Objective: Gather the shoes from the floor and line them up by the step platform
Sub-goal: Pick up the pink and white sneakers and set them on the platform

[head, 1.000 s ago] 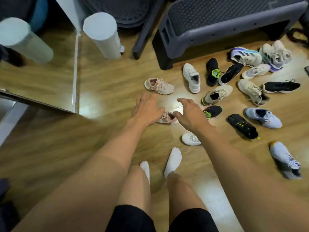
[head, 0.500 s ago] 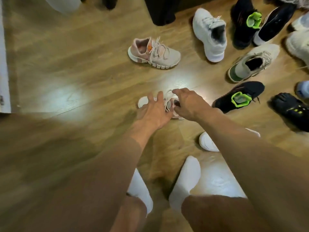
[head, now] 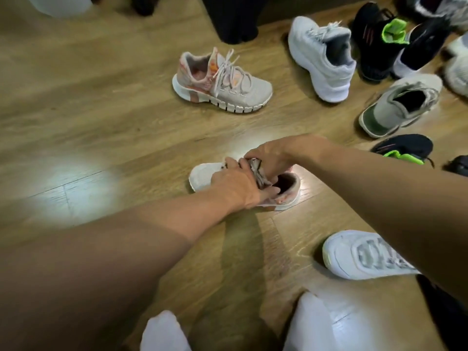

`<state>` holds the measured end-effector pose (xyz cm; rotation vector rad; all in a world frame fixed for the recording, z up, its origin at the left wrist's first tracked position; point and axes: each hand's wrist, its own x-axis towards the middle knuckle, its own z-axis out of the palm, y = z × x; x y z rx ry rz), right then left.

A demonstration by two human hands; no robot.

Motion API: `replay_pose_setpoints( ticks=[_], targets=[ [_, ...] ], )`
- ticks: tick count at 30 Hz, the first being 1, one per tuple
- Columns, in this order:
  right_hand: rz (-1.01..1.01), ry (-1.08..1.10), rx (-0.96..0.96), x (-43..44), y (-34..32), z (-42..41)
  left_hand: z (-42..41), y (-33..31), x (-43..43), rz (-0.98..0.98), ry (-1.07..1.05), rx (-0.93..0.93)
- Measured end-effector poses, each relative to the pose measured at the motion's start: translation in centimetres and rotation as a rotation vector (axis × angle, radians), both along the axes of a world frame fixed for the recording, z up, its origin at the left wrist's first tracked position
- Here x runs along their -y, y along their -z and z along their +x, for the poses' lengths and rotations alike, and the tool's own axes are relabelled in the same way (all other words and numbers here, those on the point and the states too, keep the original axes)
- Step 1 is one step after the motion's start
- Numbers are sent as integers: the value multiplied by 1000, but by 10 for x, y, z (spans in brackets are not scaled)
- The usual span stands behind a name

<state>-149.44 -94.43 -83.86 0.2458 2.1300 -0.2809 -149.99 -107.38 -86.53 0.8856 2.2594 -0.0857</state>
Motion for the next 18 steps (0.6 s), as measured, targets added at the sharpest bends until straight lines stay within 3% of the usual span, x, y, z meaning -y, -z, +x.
replay_pose_setpoints(
  ticks=[7, 13, 18],
  targets=[
    [-227, 332, -37, 6, -3, 5, -19, -16, -9, 40, 84, -110],
    [-406, 602, -314, 30, -30, -32, -78, -42, 21, 142, -3, -231],
    [-439, 649, -520, 63, -39, -73, -122, -60, 57, 274, -196, -275]
  ],
)
